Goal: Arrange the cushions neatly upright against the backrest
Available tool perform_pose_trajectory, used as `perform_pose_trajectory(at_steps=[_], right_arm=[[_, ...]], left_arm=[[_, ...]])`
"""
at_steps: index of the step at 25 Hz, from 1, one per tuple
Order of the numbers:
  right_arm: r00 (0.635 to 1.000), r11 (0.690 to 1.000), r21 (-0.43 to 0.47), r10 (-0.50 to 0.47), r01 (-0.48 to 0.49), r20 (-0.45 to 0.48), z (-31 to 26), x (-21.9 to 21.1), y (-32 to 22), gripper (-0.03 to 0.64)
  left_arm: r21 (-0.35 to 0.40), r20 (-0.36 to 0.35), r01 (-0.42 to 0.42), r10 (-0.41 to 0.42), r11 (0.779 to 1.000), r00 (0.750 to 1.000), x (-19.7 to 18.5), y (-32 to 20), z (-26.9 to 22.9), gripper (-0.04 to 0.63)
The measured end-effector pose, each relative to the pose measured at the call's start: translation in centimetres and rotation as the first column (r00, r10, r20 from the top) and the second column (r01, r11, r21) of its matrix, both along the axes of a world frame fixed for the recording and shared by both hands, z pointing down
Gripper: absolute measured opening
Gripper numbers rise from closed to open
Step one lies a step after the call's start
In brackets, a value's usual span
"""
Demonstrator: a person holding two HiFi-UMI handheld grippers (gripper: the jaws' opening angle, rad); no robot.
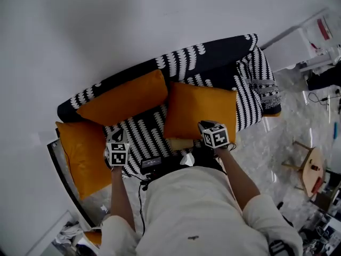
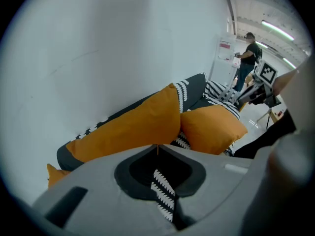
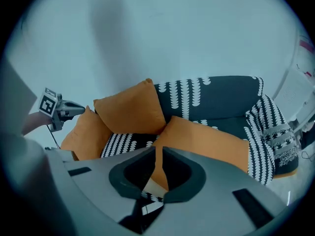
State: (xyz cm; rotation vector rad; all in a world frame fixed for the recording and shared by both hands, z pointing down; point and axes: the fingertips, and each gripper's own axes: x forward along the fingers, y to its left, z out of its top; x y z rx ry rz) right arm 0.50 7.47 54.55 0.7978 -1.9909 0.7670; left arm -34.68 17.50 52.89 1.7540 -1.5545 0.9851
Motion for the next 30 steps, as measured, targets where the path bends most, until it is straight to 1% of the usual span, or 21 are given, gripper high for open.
perform_pose_trajectory(at_steps=[4, 8, 10, 13, 16, 18, 21, 23, 26, 30], right_arm=[[0.999, 0.999, 0.017, -0.028, 0.028, -0.022, -0.1, 4.4, -0.4, 0.046], [1.000, 1.000, 0.002, -0.008, 0.008, -0.005, 0.6, 9.3, -1.7, 0.037], [1.000, 1.000, -0.004, 0.004, -0.004, -0.005, 0.8, 12.2, -2.1, 0.035], [1.000, 1.000, -0.006, 0.020, -0.021, -0.020, 1.2, 15.3, -2.1, 0.031], [0.999, 1.000, -0.012, 0.016, -0.016, -0.034, 1.9, 17.6, -2.3, 0.025], [0.999, 1.000, -0.026, 0.008, -0.009, -0.037, 2.4, 19.6, -2.5, 0.023], [0.999, 0.998, -0.067, -0.020, 0.018, -0.032, 3.5, 22.3, -2.4, 0.021], [0.999, 0.995, -0.091, -0.032, 0.029, -0.034, 4.2, 23.6, -2.3, 0.022], [0.998, 0.990, -0.137, -0.043, 0.037, -0.043, 5.4, 25.1, -1.9, 0.023], [0.991, 0.970, -0.218, -0.121, 0.107, -0.054, 7.3, 26.2, 0.7, 0.023]], left_arm=[[-0.016, 0.013, -0.010, 0.010, 1.000, 1.000, 3.5, -0.9, -0.8, 0.018], [-0.018, 0.045, 0.005, -0.004, 1.000, 0.999, 7.1, -2.6, -2.5, 0.018], [-0.017, 0.044, 0.020, -0.019, 1.000, 0.999, 9.3, -3.1, -3.2, 0.018], [-0.042, 0.049, 0.044, -0.042, 0.998, 0.998, 11.1, -2.2, -2.8, 0.018], [-0.060, 0.057, 0.075, -0.071, 0.995, 0.996, 12.7, -1.6, -2.4, 0.018], [-0.053, 0.045, 0.067, -0.065, 0.996, 0.997, 15.0, -2.0, -2.5, 0.018], [-0.046, 0.017, 0.021, -0.021, 0.999, 1.000, 19.0, -2.5, -2.0, 0.018], [-0.069, 0.008, -0.002, 0.003, 0.998, 1.000, 21.0, -2.3, -1.2, 0.020], [-0.123, -0.005, -0.016, 0.016, 0.992, 1.000, 23.2, -1.5, 0.1, 0.020], [-0.211, -0.040, -0.041, 0.034, 0.977, 0.999, 25.6, 0.6, 2.0, 0.020]])
